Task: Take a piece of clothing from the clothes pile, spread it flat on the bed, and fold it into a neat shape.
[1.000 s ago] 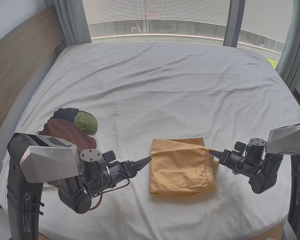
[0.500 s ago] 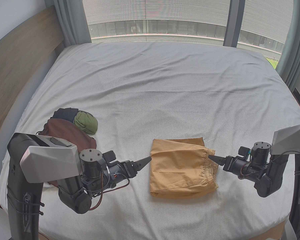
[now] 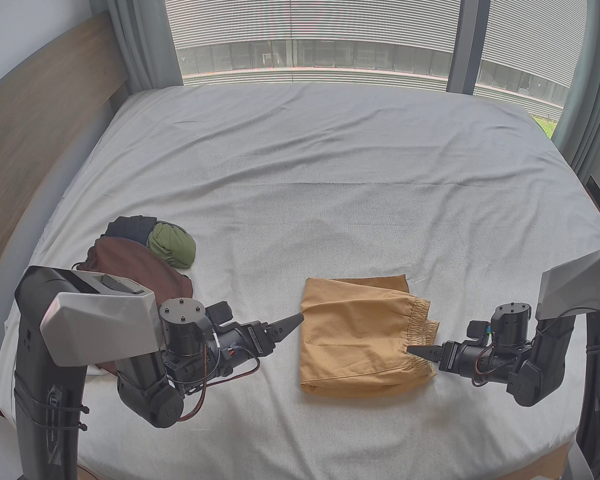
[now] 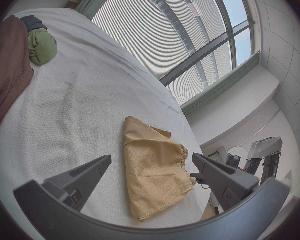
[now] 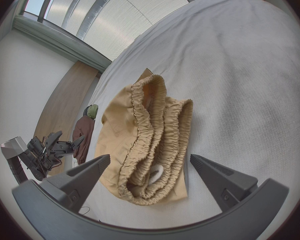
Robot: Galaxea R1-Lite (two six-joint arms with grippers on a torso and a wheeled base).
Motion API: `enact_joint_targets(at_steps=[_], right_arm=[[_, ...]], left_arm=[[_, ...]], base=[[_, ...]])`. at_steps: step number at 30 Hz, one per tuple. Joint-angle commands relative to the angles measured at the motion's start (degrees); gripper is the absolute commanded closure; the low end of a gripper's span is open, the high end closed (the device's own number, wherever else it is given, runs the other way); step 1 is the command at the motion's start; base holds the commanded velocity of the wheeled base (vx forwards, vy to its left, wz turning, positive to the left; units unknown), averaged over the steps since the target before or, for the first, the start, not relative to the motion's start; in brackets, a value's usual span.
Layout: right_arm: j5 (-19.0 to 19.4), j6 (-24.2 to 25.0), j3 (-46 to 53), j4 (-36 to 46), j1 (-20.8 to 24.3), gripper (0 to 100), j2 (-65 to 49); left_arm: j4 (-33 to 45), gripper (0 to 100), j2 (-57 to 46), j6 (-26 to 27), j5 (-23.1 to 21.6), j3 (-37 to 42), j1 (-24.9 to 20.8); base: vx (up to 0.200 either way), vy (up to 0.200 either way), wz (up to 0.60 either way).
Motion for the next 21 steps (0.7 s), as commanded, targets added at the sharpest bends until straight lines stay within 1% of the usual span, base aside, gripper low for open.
enact_joint_targets(at_steps=[1, 7, 13, 21], right_arm=[[0.17, 0.27, 0.26, 0.03, 0.36, 0, 0.56], [0.25, 3.52, 0.17, 0.21, 2.03, 0, 1.35], [0.25, 3.87, 0.26, 1.0, 3.17, 0, 1.7], [0.17, 6.86, -0.35, 1.7, 4.93, 0, 1.52]], left_arm=[[-0.06, 0, 0.15, -0.05, 0.01, 0.03, 0.04], [-0.06, 0, 0.15, -0.05, 0.01, 0.03, 0.04], [-0.06, 0, 0.06, 0.04, 0.01, 0.03, -0.05], [0.03, 0, 0.06, 0.04, 0.01, 0.03, -0.05]], base=[[0.0, 0.0, 0.0], [0.0, 0.0, 0.0], [0.0, 0.0, 0.0], [0.0, 0.0, 0.0]])
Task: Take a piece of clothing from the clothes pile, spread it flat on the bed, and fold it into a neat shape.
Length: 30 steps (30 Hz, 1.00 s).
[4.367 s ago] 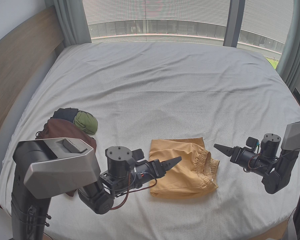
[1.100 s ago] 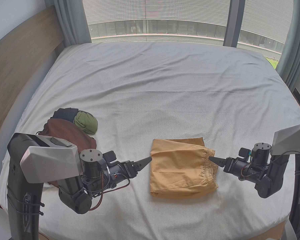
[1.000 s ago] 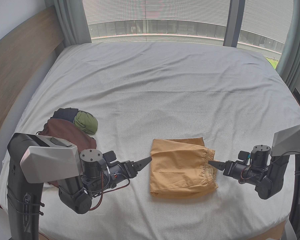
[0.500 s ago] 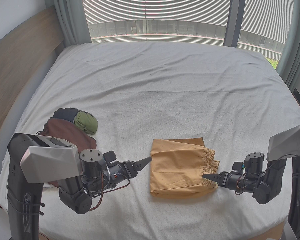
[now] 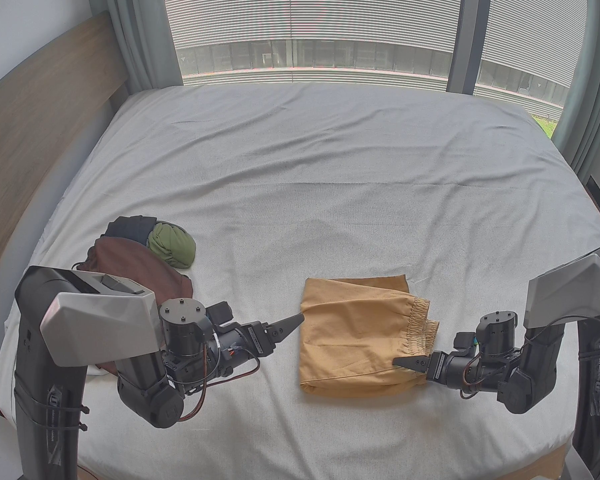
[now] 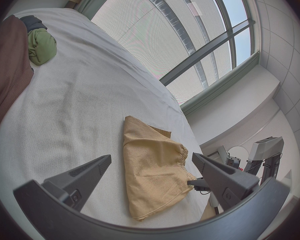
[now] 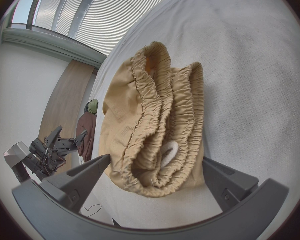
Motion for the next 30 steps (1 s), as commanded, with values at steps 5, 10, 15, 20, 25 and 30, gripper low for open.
enact_joint_targets(at_steps=[5, 10, 15, 20, 25, 30], right_arm=[[-0.23, 1.74, -1.19, -0.19, 1.9, 0, 0.22], [-0.32, 1.12, -1.01, 0.07, 0.84, 0, 0.05], [-0.32, -0.55, -0.75, 2.89, -2.59, 0, -1.1], [-0.32, -1.43, -0.84, 9.57, -1.79, 0, -3.29], [-0.41, -1.25, -1.01, 9.74, -0.21, 0, -3.03], [-1.55, -1.07, -2.15, 9.3, 0.84, 0, -2.5]], left_arm=[[-0.06, 0, 0.06, 0.02, -0.01, -0.01, -0.1], [-0.06, 0, 0.06, 0.02, 0.07, 0.08, -0.1], [-0.06, 0, 0.06, 0.02, -0.01, 0.08, -0.18], [-0.06, 0, 0.06, 0.02, 0.07, 0.17, -0.1], [-0.06, 0, -0.03, 0.02, 0.07, 0.25, -0.18], [-0.06, 0, -0.03, 0.02, 0.16, 0.17, -0.18]], base=[[0.0, 0.0, 0.0], [0.0, 0.0, 0.0], [0.0, 0.0, 0.0], [0.0, 0.0, 0.0], [0.0, 0.0, 0.0], [0.0, 0.0, 0.0]])
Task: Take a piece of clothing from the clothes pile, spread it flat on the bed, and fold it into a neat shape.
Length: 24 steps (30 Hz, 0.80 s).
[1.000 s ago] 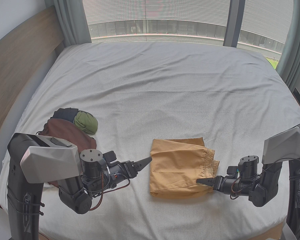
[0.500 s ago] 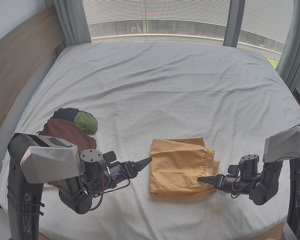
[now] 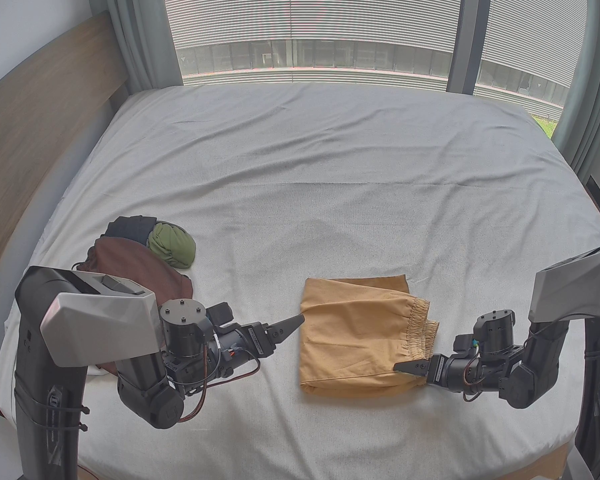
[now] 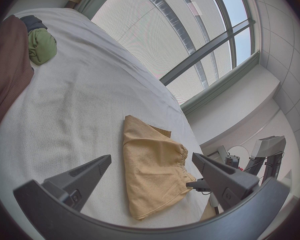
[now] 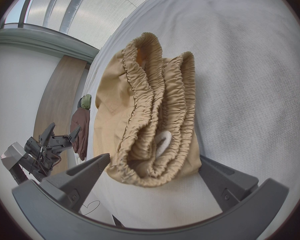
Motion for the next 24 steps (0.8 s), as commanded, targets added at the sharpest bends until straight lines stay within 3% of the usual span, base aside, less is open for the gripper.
enact_joint_targets(at_steps=[1, 5, 24], right_arm=[[-2.06, 0.12, -1.48, -0.31, 1.11, 0, 0.29], [-5.31, 0.21, -3.33, -1.36, 2.25, 0, 2.49], [-5.49, 3.37, -4.2, -4.44, 3.84, 0, 3.46]], left_arm=[[-0.01, 0, -0.03, -0.03, -0.01, -0.03, 0.0], [-0.01, 0, -0.2, -0.03, -0.01, 0.06, 0.0], [-0.01, 0, -0.29, -0.03, -0.01, 0.06, 0.0]], base=[[0.0, 0.0, 0.0], [0.0, 0.0, 0.0], [0.0, 0.0, 0.0]])
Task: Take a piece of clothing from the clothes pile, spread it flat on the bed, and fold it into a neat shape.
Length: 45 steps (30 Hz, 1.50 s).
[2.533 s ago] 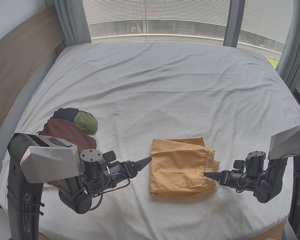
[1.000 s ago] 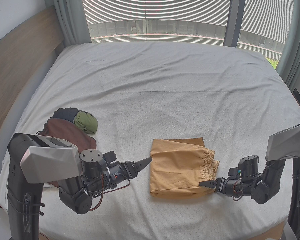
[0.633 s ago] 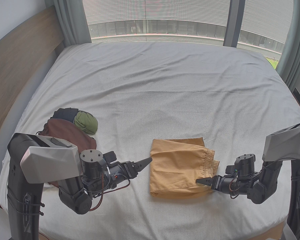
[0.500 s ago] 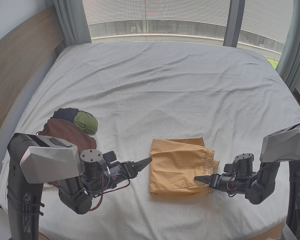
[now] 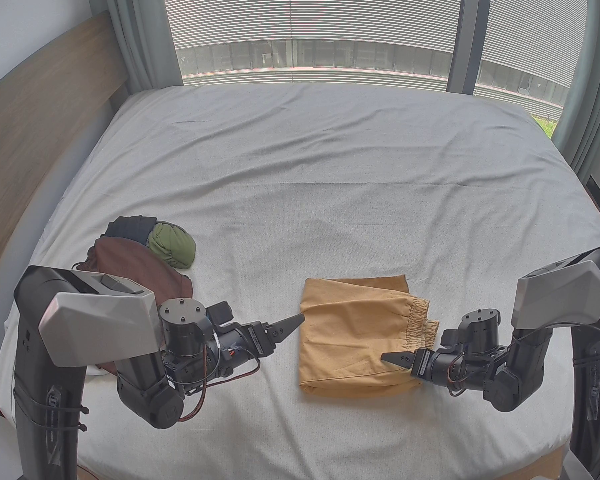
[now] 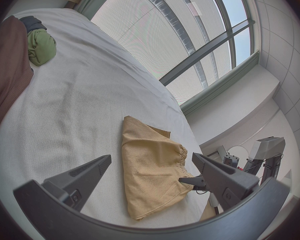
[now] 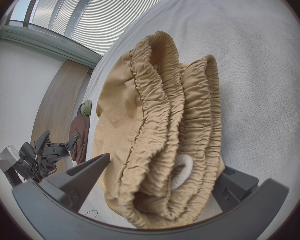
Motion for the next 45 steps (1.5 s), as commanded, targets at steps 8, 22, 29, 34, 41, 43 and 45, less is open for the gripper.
enact_joint_targets(at_steps=[8, 22, 29, 34, 41, 43, 45], right_arm=[[0.01, 0.13, 0.08, -0.01, -0.02, 100, 0.09], [2.12, 1.63, 1.83, -8.89, 0.16, 100, -3.16], [5.02, 1.54, 3.59, -15.04, 0.24, 100, -3.25], [8.45, 1.36, 4.03, -15.04, 1.3, 100, -7.56], [11.09, 1.45, 4.21, -15.04, 2.27, 100, -11.33], [11.17, 1.45, 4.03, -15.04, 2.35, 100, -11.86], [11.79, 1.45, 3.24, -15.04, 2.44, 100, -13.27]], left_arm=[[-0.04, 0, 0.0, -0.03, 0.01, 0.01, 0.11], [-0.04, 0, -0.17, -0.12, 0.01, -0.25, 0.37], [-0.04, 0, -0.35, -0.12, 0.1, -0.17, 0.64], [-0.04, 0, -1.58, -0.12, 0.01, 0.1, 0.73], [-0.12, 0, -1.67, -0.12, 0.1, 0.45, 0.73], [-0.12, 0, -1.75, -0.12, 0.1, 0.45, 0.73], [-0.12, 0, -2.02, -0.12, 0.19, 0.45, 0.81]], base=[[0.0, 0.0, 0.0], [0.0, 0.0, 0.0], [0.0, 0.0, 0.0], [0.0, 0.0, 0.0], [0.0, 0.0, 0.0], [0.0, 0.0, 0.0], [0.0, 0.0, 0.0]])
